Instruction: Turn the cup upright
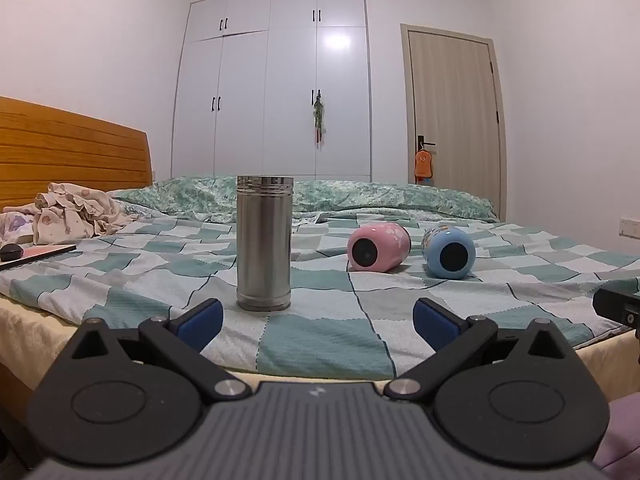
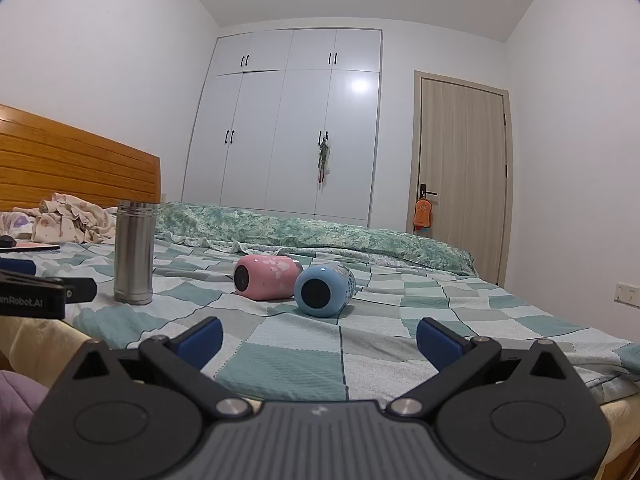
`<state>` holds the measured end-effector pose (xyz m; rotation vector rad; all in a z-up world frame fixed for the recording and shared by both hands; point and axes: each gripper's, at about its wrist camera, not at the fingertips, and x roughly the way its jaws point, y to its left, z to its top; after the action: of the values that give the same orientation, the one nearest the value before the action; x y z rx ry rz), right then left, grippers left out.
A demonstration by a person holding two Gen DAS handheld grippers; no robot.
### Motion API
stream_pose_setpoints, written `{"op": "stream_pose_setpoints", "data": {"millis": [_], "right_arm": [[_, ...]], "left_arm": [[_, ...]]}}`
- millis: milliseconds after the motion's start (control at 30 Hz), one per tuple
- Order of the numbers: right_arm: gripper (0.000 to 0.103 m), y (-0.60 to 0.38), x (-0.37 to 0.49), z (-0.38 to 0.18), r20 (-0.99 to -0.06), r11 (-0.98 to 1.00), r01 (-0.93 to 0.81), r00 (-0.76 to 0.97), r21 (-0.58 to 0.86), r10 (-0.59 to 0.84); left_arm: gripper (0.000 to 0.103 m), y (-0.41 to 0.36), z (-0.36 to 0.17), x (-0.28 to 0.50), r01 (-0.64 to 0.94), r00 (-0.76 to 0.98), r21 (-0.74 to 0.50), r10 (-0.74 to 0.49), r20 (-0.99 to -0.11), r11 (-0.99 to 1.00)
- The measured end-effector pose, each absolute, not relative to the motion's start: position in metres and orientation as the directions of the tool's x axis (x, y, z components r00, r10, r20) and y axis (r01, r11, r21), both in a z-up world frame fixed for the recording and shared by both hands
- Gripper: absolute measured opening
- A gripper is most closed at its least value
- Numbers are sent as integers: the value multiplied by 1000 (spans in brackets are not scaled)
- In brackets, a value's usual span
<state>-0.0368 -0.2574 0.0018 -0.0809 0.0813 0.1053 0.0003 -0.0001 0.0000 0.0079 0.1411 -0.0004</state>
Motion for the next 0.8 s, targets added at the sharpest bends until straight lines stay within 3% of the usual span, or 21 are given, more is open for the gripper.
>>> {"op": "stream_pose_setpoints", "data": {"millis": [800], "right_arm": [[103, -257, -36, 2, -88, 991, -108, 991, -79, 101]], "left_arm": [[103, 0, 0, 0, 3, 991, 5, -2, -137, 1000]]}}
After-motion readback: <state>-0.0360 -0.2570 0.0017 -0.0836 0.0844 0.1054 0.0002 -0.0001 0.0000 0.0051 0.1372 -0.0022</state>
